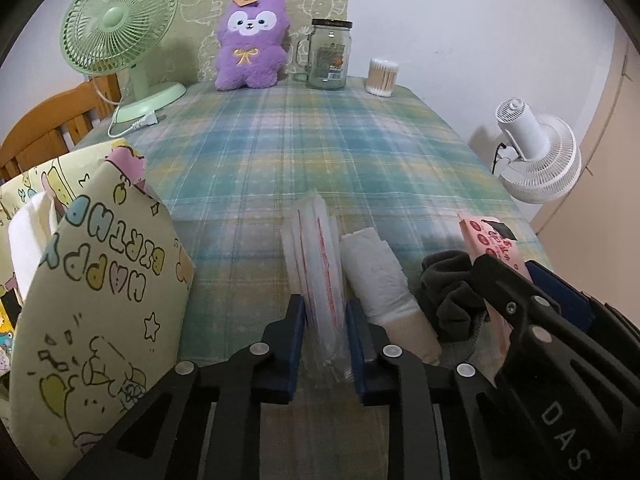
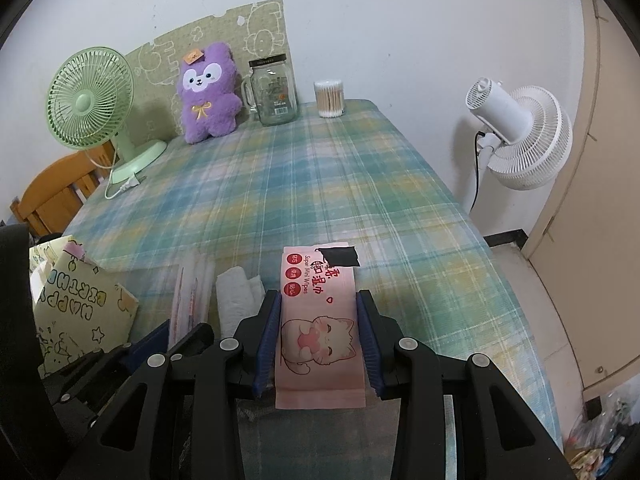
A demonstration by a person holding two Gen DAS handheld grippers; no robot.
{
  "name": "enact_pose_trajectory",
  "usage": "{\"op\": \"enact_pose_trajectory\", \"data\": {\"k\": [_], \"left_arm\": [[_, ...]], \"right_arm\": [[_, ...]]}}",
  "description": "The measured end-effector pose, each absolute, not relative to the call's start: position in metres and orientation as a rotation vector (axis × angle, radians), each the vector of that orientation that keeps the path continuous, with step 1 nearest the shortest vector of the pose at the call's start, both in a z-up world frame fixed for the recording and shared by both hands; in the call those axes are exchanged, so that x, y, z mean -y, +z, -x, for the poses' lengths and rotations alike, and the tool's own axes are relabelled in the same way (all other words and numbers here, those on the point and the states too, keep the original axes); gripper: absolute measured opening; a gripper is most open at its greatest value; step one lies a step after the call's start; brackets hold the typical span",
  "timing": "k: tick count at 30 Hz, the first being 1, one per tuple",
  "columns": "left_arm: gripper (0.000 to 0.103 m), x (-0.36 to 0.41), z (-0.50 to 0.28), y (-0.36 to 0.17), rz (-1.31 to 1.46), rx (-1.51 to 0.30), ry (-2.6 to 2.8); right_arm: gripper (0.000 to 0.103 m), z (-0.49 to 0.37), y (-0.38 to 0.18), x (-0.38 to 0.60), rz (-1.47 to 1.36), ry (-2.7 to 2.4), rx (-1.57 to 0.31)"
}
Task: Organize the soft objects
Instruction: 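Lift the straw bag with left tool while right tool holds the pink packet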
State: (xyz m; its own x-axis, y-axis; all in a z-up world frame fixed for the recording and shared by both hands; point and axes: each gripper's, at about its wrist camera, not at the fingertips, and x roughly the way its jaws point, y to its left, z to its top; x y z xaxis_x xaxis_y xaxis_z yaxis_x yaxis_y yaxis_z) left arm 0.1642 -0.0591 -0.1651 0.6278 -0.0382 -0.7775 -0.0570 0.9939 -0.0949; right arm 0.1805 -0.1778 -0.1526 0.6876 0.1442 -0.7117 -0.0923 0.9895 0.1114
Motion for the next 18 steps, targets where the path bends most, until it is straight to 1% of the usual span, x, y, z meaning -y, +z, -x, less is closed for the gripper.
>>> {"op": "enact_pose_trajectory", "data": {"k": [18], "left_arm": [[0.017,0.066,-0.132,-0.140,0.060,-0.823,-0.036]], "right_arm": [[0.041,-0.145,-0.133,0.180,-0.084,0.116,-0.751]]}}
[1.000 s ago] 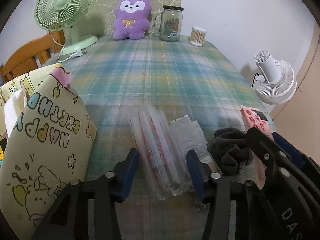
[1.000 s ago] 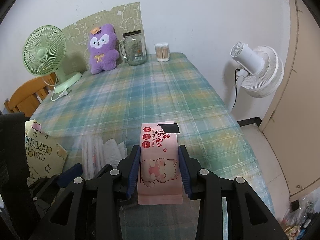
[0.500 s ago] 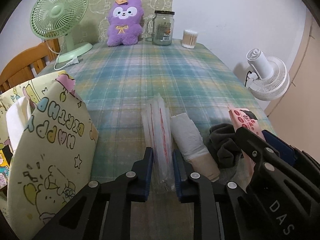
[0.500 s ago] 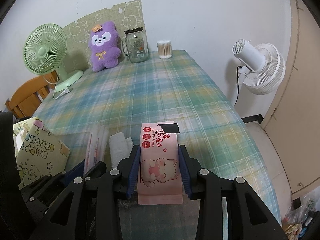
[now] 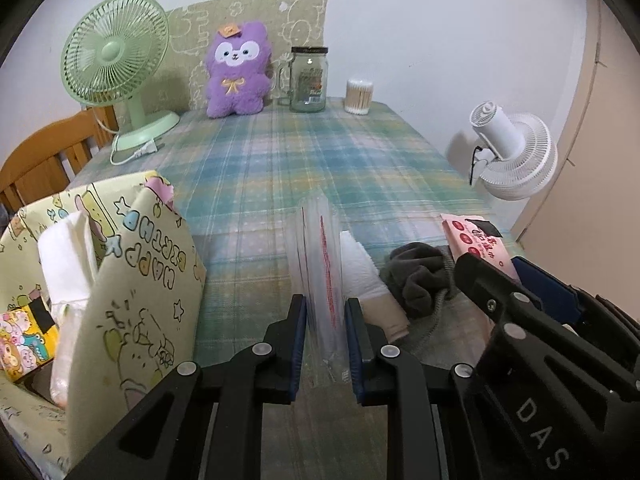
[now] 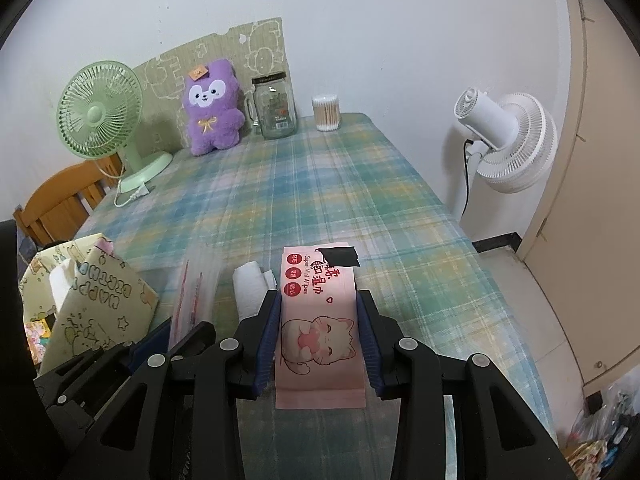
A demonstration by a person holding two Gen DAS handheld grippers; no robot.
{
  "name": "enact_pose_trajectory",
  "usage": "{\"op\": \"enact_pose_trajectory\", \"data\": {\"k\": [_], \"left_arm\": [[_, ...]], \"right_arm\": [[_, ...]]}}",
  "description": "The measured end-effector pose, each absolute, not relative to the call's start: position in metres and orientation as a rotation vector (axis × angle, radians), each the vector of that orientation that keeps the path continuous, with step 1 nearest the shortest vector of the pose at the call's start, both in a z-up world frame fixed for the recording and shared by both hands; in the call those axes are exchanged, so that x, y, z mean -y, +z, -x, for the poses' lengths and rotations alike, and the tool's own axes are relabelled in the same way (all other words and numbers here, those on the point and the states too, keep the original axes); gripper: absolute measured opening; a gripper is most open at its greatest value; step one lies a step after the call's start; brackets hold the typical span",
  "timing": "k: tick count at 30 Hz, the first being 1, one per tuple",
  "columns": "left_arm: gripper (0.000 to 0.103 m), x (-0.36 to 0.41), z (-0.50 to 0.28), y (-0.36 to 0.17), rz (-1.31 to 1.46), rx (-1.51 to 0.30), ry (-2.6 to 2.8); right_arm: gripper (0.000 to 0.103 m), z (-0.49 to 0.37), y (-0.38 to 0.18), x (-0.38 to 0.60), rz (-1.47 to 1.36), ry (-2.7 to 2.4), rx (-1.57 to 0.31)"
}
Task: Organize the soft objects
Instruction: 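Lift the straw bag with left tool while right tool holds the pink packet, then carry the straw bag with left tool while right tool carries the pink packet to the box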
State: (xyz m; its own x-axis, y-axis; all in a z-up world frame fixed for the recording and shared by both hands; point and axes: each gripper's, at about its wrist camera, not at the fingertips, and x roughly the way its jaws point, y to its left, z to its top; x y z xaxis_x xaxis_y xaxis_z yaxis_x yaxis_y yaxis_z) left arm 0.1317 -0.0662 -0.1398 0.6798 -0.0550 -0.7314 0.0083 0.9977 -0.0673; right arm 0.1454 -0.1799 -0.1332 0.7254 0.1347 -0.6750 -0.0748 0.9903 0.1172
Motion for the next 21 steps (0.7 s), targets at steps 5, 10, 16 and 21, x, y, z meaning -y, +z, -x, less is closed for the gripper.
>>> {"op": "enact_pose_trajectory", "data": {"k": [5,10,16,21], "left_arm": [[0.017,0.069,-0.121,-0.130,0.053,-0.804,-0.050],[0.017,0.071,-0.109,-0.118,0.035,-0.773,-0.055],[0.017,0.072,-0.096,-0.103,0.021,-0.742,-0.069],[0.017,0.073,-0.083,-0.091,0.004,-0.717,-0.089]], "right_arm": [[0.041,-0.133,-0.124,0.181,-0.082,0.110,-0.729],[0.041,-0.121,-0.113,0.181,-0.077,0.110,-0.706],[0.041,-0.105,-0.098,0.182,-0.081,0.099,-0.674],[0.041,-0.093,-0.088,0.184,-0.087,0.089,-0.658]]}}
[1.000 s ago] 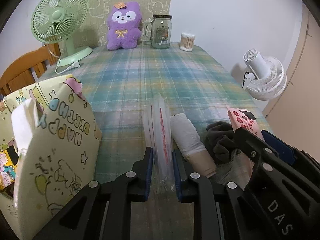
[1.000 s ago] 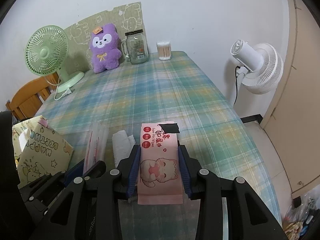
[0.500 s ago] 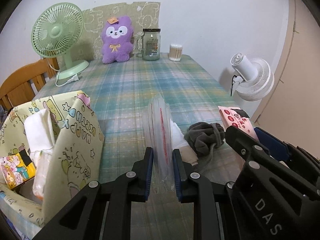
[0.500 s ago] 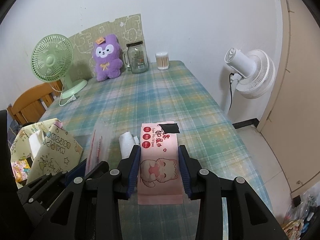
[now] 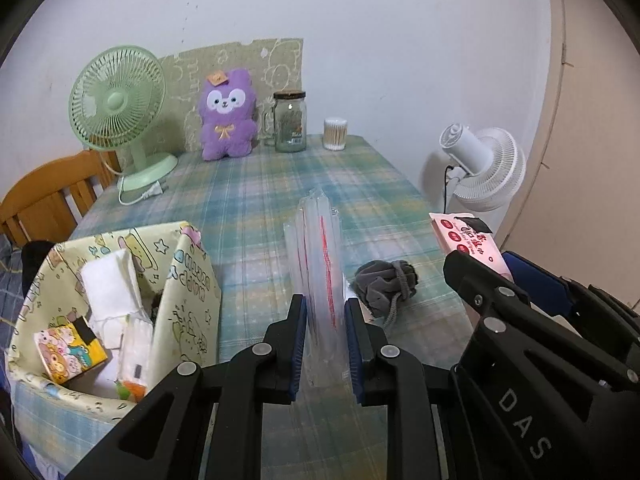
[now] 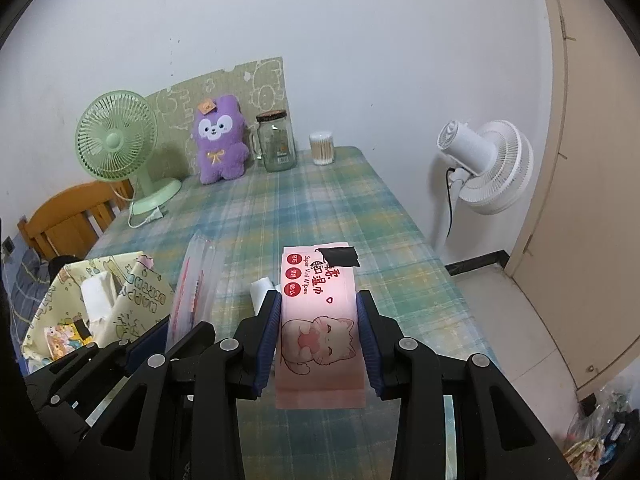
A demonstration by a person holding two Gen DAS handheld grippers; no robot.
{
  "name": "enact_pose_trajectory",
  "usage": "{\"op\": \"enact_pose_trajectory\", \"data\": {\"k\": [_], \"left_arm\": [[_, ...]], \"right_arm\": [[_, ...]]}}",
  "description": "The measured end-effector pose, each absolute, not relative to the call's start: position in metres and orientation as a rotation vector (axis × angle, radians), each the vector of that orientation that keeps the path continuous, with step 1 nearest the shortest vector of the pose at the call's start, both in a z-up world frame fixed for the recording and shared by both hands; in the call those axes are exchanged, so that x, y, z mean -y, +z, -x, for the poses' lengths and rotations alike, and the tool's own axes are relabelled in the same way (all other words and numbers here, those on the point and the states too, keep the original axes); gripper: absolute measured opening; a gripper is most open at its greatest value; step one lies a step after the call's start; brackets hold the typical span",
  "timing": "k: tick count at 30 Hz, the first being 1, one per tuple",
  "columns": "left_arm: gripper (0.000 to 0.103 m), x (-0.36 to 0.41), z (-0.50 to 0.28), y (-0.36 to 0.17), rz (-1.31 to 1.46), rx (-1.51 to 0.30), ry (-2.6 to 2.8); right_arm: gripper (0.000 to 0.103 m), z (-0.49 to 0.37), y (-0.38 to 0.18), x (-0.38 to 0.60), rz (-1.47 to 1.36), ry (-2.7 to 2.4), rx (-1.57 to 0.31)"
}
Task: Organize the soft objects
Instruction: 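Carry the straw bag with left tool while right tool carries the pink packet to the box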
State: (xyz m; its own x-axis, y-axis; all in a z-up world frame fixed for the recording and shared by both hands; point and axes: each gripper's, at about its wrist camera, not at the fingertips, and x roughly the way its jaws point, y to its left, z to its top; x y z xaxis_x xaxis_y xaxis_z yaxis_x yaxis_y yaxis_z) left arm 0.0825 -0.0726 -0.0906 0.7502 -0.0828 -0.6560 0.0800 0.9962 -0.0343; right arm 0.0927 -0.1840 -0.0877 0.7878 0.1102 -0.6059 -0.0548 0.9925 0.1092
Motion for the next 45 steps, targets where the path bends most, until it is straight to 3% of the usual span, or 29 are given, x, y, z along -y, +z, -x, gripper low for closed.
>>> {"op": "enact_pose_trajectory", "data": {"k": [24,45], "left_arm": [[0.018,0.054,-0.043,-0.034,-0.039,-0.579,-0.158],[0.018,-0.009,-0.038,-0.018,-0.039,-0.531,-0.102]], "right_arm": [[0.041,-0.049,-0.029,0.167,-0.090,0.084,-0.538],[0.041,-0.058,-0.016,0.098,-0.078,0.178,-0.518]]}}
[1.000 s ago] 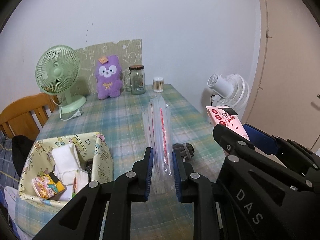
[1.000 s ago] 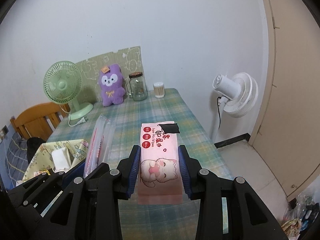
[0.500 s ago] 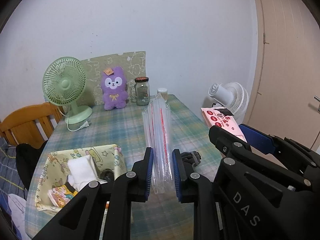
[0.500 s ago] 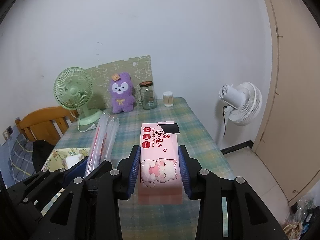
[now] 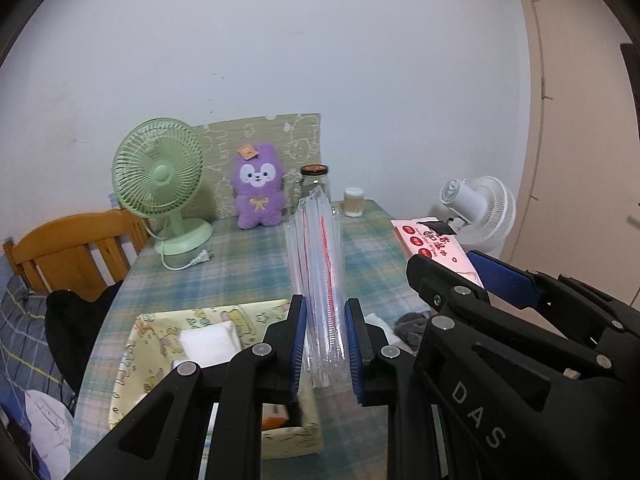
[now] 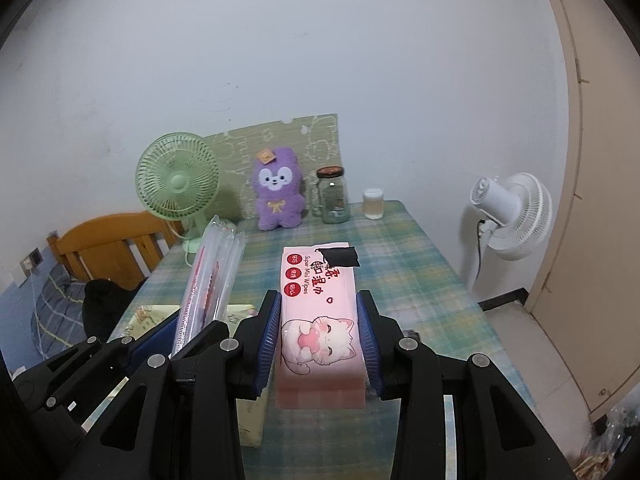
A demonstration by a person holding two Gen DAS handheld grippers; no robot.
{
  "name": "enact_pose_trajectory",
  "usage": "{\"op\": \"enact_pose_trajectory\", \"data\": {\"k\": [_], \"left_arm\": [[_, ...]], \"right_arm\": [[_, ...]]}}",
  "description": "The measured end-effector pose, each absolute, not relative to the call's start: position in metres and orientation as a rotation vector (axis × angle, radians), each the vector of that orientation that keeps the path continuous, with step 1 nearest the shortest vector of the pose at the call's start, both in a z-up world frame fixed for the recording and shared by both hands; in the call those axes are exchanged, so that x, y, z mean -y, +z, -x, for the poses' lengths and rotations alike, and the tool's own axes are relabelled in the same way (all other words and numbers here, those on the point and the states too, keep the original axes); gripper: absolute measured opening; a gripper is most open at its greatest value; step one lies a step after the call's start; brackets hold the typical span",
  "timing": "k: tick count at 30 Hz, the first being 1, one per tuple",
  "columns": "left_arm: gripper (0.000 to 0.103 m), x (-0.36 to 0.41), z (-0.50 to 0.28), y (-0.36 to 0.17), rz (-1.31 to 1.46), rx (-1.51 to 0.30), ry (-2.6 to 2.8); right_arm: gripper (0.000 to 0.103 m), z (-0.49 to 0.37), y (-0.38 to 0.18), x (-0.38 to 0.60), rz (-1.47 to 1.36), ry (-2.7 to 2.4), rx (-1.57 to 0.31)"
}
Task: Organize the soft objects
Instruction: 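Carry the straw bag with left tool while right tool carries the pink packet to the box, then lower the straw bag into the box with left tool while right tool lowers the pink packet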
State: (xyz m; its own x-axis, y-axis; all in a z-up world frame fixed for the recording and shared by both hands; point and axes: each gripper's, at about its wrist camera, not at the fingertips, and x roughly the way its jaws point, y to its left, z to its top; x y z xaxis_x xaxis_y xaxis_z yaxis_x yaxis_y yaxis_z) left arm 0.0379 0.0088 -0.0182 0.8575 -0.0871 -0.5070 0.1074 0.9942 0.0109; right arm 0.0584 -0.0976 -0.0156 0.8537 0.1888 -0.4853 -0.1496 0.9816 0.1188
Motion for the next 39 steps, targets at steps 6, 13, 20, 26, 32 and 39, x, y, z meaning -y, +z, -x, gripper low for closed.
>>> {"op": "enact_pose_trajectory", "data": {"k": [6,13,20,26,32,39], "left_arm": [[0.018,-0.028,-0.042,-0.020,-0.031,-0.528,-0.093],[0.018,-0.051,-0.051,-0.028,-0.026,-0.536,-0.076],[0.018,-0.074,-0.060,-0.045,-0.011,-0.579,-0.062],[0.018,-0.090,-0.065,-0.062,0.002,-0.627,-0.049],[0.018,-0.105,-0.069,-0.079,0.014,-0.679,-0.035],[0.023,-0.114,-0.073,-0.095,0.026,-0.723,-0.034]], "right_arm": [[0.041,-0.067,-0.018,0.074,-0.067,0.194,-0.525],[0.041,-0.080,-0.028,0.049,-0.052,0.213,-0.549],[0.041,-0.091,-0.045,0.027,-0.043,0.242,-0.588],[0.041,-0.100,-0.064,0.006,-0.031,0.282,-0.633],[0.041,-0.107,-0.084,-0.011,-0.031,0.328,-0.683],[0.041,-0.115,-0.101,-0.021,-0.030,0.346,-0.733]]}}
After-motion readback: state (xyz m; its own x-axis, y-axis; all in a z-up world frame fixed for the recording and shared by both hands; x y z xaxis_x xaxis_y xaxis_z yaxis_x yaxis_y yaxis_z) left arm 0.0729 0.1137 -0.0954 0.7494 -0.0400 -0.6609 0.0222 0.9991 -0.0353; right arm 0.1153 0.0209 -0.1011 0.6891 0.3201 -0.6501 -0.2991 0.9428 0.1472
